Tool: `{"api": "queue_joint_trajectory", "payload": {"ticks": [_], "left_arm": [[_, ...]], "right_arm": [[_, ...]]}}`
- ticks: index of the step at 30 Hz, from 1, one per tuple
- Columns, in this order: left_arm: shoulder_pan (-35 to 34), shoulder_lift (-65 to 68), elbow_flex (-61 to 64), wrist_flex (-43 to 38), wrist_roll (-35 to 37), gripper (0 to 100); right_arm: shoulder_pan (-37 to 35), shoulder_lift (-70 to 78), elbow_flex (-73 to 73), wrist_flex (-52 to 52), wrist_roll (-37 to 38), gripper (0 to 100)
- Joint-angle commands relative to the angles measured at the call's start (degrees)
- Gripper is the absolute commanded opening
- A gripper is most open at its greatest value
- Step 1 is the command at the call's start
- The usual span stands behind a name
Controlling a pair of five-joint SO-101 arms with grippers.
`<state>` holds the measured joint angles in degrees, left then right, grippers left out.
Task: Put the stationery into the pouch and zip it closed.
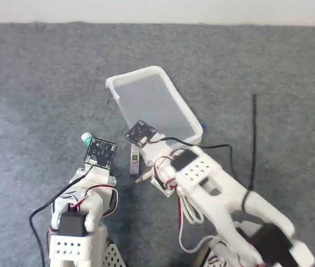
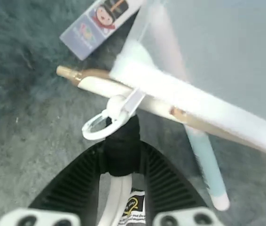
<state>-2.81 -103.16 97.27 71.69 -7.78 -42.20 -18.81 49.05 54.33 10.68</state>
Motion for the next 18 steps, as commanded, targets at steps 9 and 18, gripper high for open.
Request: {"api": "queue_joint_trajectory", "payload": {"ticks": [9, 18], "left_arm": [[-0.2, -1.0, -0.7, 0.6, 0.7, 1], [0.2, -1.0, -0.7, 0.6, 0.7, 1]], "right_arm": [[1.3, -23.1, 7.6, 0.6, -0.2, 0.6], [5.1, -28.2, 8.1, -1.2, 1.6, 0.6]]}}
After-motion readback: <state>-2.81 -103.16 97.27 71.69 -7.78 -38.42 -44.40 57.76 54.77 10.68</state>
